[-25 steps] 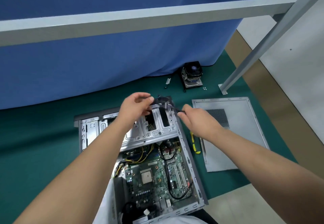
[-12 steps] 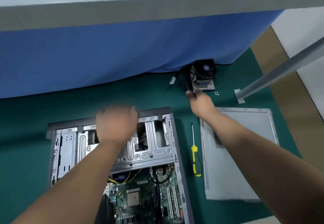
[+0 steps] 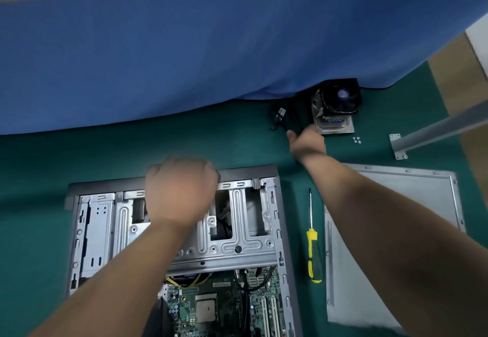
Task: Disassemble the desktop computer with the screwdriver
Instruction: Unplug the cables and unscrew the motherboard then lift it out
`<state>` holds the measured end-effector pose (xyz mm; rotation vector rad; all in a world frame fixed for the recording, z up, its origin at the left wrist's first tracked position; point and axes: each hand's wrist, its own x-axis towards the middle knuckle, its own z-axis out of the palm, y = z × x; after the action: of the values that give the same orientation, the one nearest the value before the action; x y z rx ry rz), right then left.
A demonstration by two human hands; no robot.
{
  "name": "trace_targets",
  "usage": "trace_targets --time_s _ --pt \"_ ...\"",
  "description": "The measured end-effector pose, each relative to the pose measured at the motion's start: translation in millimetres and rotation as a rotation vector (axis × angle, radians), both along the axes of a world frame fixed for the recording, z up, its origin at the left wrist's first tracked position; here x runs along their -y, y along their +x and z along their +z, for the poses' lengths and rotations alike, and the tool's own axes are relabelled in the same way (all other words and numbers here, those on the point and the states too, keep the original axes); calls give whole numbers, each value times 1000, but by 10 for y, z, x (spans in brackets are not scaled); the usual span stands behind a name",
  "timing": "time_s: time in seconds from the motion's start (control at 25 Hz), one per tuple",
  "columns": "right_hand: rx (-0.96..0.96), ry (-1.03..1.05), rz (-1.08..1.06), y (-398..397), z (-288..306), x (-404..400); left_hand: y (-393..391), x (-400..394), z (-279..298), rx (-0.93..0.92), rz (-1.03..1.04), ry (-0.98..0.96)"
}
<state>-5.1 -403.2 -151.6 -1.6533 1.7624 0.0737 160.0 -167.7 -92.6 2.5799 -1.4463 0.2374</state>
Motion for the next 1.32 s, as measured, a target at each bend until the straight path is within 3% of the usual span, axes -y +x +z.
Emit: trace_targets --time_s 0.28,0.44,0.56,0.72,1.0,1.2,1.32 --pt "-33 87 -41 18 281 -29 -9 1 21 -26 -2 26" --pt "72 76 -24 -76 550 -192 -26 -11 31 -45 0 17" --pt "224 32 10 -148 841 -525 -19 -10 67 -84 6 35" --pt "260 7 205 -275 1140 -1332 -10 -64 110 -126 -33 97" --pt "49 26 455 -620 1155 -2498 88 -481 217 -329 -298 205" --pt "-161 -224 610 -924 1022 -2857 110 -1328 233 -446 -389 251" --pt "-266 -361 666 -997 943 -3024 182 -1811 246 -338 -381 286"
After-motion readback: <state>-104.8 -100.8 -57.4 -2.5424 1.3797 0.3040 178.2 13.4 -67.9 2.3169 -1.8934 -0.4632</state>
